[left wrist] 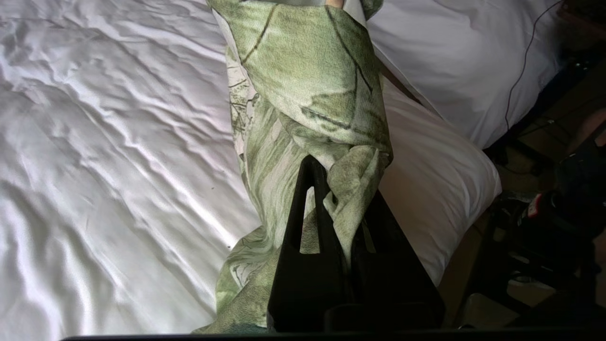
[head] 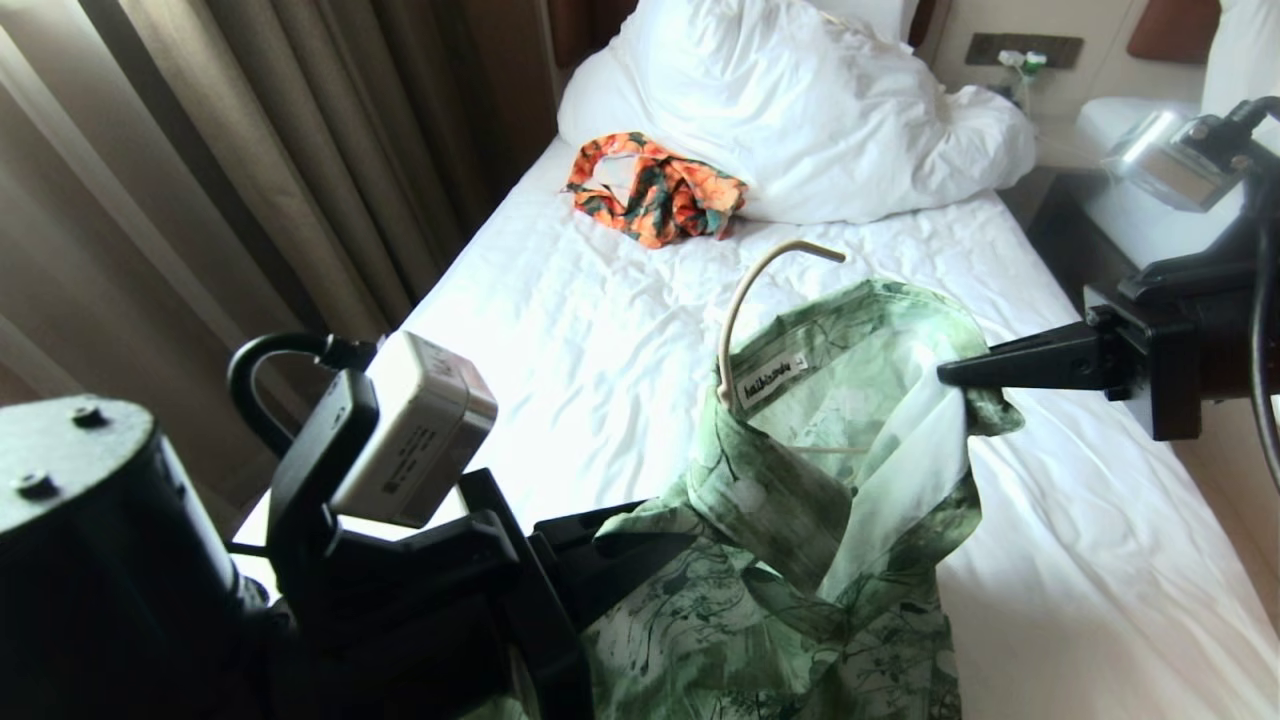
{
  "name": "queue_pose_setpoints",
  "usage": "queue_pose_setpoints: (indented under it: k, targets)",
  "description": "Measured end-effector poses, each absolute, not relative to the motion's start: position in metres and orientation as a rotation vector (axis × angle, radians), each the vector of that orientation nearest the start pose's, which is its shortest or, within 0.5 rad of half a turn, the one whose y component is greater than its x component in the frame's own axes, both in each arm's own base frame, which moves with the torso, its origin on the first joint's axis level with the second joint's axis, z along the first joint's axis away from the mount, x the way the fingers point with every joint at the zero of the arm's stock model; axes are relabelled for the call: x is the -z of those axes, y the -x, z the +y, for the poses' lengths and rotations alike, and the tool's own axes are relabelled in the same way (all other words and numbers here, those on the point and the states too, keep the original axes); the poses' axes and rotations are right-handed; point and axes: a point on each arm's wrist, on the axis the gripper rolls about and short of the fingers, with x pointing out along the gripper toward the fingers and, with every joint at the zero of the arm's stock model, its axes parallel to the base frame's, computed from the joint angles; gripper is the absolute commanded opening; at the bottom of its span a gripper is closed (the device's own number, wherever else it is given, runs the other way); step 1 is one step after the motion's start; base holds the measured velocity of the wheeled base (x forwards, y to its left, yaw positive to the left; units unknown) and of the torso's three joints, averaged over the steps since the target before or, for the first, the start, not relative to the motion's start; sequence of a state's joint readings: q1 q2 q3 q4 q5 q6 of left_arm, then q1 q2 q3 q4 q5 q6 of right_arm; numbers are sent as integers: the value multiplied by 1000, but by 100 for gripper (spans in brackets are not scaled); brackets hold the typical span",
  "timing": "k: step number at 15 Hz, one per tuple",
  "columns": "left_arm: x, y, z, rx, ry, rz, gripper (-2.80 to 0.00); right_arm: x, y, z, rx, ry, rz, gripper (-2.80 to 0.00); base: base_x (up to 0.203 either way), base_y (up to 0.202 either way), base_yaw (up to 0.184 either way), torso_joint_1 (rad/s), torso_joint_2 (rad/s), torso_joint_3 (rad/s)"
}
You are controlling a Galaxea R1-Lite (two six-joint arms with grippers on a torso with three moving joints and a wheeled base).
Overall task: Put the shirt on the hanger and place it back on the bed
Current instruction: Hook the other side of the shirt onto the hanger
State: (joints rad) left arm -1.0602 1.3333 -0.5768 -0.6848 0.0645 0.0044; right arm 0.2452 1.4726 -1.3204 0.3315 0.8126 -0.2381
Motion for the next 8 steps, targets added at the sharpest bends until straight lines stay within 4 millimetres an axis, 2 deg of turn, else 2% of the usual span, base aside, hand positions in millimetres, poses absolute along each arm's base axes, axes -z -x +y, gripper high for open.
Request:
queue_pose_setpoints:
  k: [4, 8]
  targets:
    - [-218, -94, -196, 1063, -59, 78, -280, -306, -229, 70, -1071, 73, 340, -280, 0, 0, 0, 0, 0, 0]
    - [-218, -109, -224, 1046, -65, 88, -280, -313, -223, 70, -1080, 80, 317, -280, 0, 0, 0, 0, 0, 0]
